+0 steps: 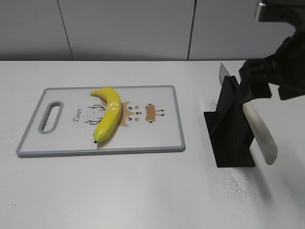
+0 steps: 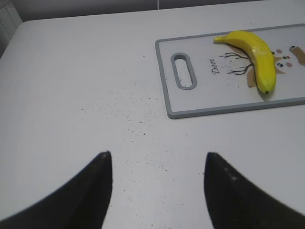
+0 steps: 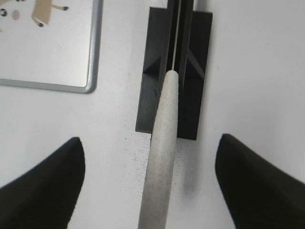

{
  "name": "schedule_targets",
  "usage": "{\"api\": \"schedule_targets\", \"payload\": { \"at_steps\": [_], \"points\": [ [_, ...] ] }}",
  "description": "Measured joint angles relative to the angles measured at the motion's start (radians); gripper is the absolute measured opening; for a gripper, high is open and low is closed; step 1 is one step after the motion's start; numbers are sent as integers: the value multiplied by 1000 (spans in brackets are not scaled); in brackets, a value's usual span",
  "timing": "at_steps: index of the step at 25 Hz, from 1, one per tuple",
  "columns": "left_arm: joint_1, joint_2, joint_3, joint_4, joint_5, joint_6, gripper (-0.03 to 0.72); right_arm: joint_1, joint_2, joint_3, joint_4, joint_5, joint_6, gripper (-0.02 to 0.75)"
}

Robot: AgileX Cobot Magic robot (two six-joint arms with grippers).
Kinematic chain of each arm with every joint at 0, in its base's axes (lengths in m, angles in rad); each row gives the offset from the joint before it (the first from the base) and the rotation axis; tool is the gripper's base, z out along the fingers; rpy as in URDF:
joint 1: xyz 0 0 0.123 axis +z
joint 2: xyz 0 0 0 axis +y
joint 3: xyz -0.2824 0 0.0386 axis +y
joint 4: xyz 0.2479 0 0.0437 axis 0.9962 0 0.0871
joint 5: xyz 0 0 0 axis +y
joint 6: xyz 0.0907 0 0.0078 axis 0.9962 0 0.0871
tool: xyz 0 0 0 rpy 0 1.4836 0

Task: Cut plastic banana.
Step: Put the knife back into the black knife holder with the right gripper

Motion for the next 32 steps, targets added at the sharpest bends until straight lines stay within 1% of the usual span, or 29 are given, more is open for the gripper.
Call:
{"api": "schedule_targets", "payload": {
  "at_steps": [2, 4, 7, 9, 14, 18, 21, 24, 28, 32],
  "points": [
    [0, 0, 0, 1, 0, 0, 614, 0, -77, 0, 16, 3, -96, 646],
    [0, 0, 0, 1, 0, 0, 642, 0, -159, 0, 60, 17, -219, 646],
    [0, 0, 0, 1, 0, 0, 651, 0, -297, 32, 124, 37, -384, 641],
    [0, 0, 0, 1, 0, 0, 650, 0, -389, 85, 138, 42, -434, 626],
    [0, 0, 0, 1, 0, 0, 642, 0, -620, 249, 143, 56, -471, 588],
    [0, 0, 0, 1, 0, 0, 625, 0, -795, 376, 144, 59, -488, 582],
    [0, 0, 0, 1, 0, 0, 614, 0, -905, 442, 144, 87, -492, 582],
    [0, 0, 0, 1, 0, 0, 598, 0, -995, 473, 144, 146, -493, 582],
    [0, 0, 0, 1, 0, 0, 595, 0, -1086, 497, 147, 205, -494, 581],
    [0, 0, 0, 1, 1, 0, 595, 0, -1161, 501, 149, 220, -494, 581]
  ]
}}
